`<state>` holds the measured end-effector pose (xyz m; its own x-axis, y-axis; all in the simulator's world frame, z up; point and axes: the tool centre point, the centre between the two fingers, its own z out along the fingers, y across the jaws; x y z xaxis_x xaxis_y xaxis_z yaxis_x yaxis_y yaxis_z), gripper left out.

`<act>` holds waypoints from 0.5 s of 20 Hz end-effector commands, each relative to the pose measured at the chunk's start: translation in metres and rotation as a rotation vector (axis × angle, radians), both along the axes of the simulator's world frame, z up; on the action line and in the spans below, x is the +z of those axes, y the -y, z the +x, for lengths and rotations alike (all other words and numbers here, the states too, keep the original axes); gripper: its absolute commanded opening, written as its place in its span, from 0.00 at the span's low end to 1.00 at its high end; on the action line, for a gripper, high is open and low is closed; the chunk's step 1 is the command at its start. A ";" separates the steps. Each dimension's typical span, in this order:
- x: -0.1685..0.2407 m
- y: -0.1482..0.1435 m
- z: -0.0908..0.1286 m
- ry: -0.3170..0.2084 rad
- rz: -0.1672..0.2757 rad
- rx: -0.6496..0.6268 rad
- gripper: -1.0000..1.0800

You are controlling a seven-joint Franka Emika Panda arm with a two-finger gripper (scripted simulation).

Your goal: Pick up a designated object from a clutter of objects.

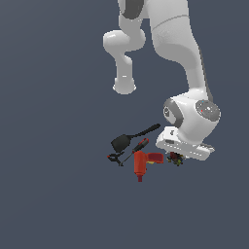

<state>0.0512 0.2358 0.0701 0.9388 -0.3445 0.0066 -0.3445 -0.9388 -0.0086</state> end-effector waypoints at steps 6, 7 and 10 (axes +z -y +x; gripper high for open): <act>0.065 0.018 0.014 0.000 0.000 -0.001 0.00; 0.075 0.020 0.016 -0.001 0.000 -0.001 0.00; 0.108 0.029 0.023 -0.002 0.000 -0.001 0.00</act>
